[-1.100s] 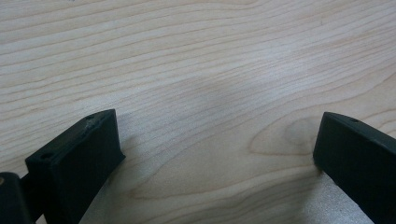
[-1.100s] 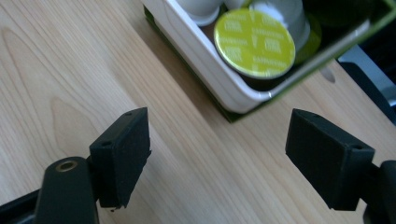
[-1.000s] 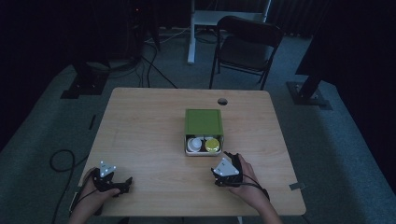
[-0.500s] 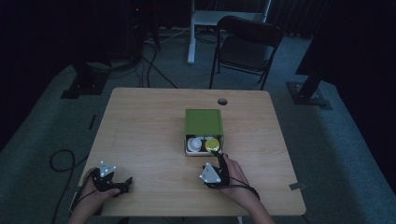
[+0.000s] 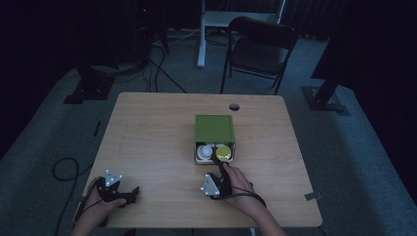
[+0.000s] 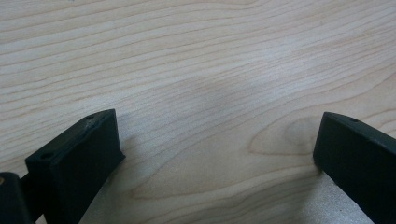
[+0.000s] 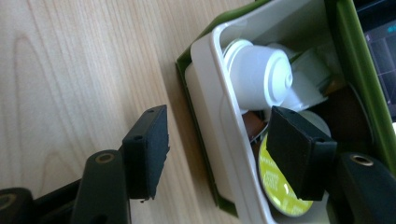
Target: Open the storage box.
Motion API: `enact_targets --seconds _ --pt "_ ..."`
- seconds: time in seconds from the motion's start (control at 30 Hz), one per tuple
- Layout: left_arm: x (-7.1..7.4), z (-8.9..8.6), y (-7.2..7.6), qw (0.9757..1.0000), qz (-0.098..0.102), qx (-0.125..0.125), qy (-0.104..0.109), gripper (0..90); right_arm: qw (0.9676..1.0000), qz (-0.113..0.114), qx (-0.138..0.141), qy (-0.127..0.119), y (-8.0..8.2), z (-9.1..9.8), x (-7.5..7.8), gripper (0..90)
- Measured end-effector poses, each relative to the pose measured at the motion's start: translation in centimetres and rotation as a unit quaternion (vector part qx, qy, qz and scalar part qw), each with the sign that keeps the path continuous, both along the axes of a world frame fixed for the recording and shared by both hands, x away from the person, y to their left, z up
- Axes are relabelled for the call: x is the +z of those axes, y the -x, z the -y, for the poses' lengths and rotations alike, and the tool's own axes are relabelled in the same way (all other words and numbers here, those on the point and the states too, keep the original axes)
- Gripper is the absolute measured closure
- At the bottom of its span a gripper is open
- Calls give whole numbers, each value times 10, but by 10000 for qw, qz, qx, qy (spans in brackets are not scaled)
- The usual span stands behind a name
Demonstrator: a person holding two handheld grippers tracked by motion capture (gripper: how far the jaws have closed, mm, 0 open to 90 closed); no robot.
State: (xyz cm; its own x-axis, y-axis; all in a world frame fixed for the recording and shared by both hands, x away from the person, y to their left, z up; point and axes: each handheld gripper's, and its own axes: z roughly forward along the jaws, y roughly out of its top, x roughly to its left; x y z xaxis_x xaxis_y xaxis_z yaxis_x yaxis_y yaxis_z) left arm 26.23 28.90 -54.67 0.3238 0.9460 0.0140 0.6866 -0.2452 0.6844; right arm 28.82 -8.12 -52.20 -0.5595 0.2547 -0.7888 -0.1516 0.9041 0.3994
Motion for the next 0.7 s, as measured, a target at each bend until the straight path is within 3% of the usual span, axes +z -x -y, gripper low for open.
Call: enact_targets --seconds 0.17,0.43,0.7 --pt "0 0 0 10000 1 -1 -1 9 9996 128 27 252 -6 -6 -3 413" --pt "0 0 0 10000 1 -2 -2 9 9989 1 -22 465 -11 -8 -6 474" --pt "0 0 0 10000 2 -1 -3 9 9977 44 -72 668 -17 -10 -9 506"
